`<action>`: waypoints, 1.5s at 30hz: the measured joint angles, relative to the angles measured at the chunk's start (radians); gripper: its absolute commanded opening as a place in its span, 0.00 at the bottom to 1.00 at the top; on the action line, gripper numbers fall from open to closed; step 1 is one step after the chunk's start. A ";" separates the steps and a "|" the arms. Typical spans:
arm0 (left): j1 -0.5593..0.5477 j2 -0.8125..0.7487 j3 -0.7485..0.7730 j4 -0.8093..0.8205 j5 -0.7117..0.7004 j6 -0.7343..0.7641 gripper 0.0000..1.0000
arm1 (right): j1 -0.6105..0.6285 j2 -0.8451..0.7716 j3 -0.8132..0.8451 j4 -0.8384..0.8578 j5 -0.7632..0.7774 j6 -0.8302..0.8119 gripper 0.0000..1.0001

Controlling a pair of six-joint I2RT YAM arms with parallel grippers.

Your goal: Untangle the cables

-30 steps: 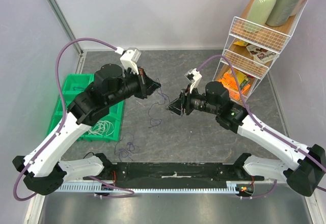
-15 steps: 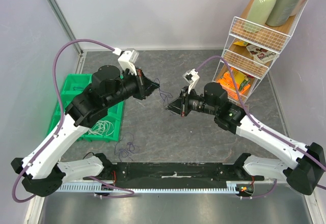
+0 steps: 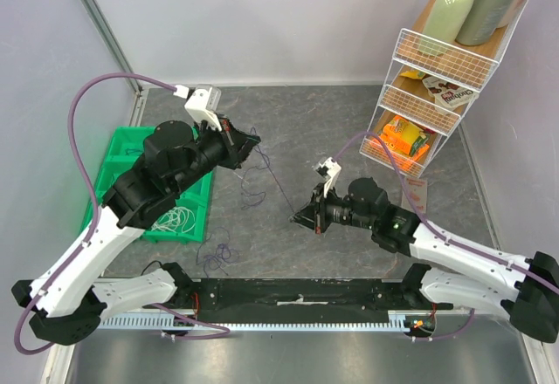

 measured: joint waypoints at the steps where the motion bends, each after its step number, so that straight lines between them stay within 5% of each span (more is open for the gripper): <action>1: 0.000 0.000 -0.003 0.000 -0.012 0.005 0.02 | 0.011 -0.015 -0.012 0.009 0.007 0.000 0.00; 4: -0.001 -0.001 -0.004 0.000 -0.034 0.027 0.02 | 0.027 -0.041 -0.032 0.033 0.029 0.001 0.00; 9: 0.000 -0.006 -0.004 0.021 -0.046 0.082 0.02 | 0.028 -0.012 -0.033 0.039 0.041 -0.021 0.55; 13: 0.002 -0.032 -0.001 0.080 -0.066 0.153 0.02 | 0.029 -0.003 -0.032 -0.060 0.111 -0.057 0.76; 22: 0.001 -0.016 0.141 0.087 -0.230 0.311 0.02 | 0.029 -0.081 -0.028 -0.141 0.287 -0.116 0.78; 29: 0.045 0.127 0.323 0.080 -0.475 0.444 0.02 | 0.029 0.029 -0.093 -0.071 0.325 -0.120 0.78; 39: 0.481 0.296 0.433 0.089 -0.539 0.412 0.02 | 0.024 0.119 -0.135 -0.014 0.328 -0.138 0.77; 45: 0.599 0.348 0.484 0.175 -0.563 0.412 0.02 | -0.008 0.167 -0.135 0.021 0.308 -0.151 0.77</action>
